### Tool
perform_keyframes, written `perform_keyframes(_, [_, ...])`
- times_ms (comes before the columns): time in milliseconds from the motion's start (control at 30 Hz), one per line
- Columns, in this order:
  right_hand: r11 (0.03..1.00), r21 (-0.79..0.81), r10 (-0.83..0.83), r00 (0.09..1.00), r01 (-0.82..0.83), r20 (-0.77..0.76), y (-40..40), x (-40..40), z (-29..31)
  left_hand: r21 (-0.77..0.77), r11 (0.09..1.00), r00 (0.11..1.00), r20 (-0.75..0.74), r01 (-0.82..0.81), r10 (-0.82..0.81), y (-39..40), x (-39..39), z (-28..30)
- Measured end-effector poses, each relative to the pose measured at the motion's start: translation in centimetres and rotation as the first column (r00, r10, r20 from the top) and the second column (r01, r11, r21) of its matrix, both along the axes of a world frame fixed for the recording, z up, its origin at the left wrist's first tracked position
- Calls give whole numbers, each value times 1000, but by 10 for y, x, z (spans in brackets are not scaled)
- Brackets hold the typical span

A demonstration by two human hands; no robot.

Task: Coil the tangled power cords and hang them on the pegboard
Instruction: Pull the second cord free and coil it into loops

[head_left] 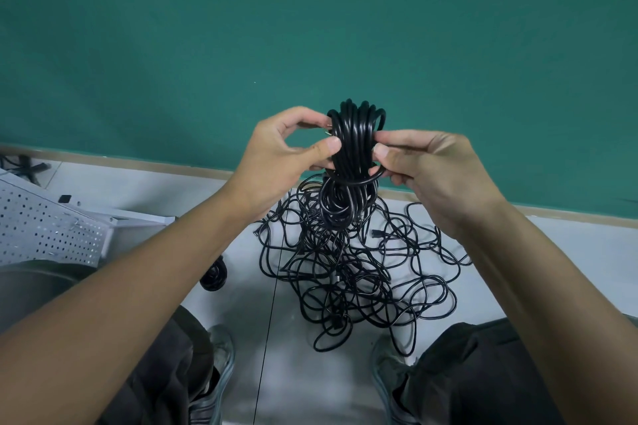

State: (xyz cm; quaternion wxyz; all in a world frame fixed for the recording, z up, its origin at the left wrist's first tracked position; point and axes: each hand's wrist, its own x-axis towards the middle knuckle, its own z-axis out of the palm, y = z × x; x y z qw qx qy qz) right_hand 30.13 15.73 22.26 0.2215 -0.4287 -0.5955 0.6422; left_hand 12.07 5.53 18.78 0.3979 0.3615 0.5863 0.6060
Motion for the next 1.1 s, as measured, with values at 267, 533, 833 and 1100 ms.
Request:
perform_keyframes(267, [979,116,155,981,-168,113,3,4,-5,36,999,999,-26,-24,25,-1,-9,-6])
perform_keyframes(533, [950,101,299,954,-296,-14,3,9,-7,67,997,998,-51,42,-38,-1,-13,-5])
perform_keyframes(833, [966,105,239,971,-237,-8,9,6,-11,61,997,992,-116,55,-48,-2,-14,7])
perform_keyframes(1100, [940,161,300,953,-301,31,-7,0,-6,96,995,919,-392,-11,48,-4,-4,10])
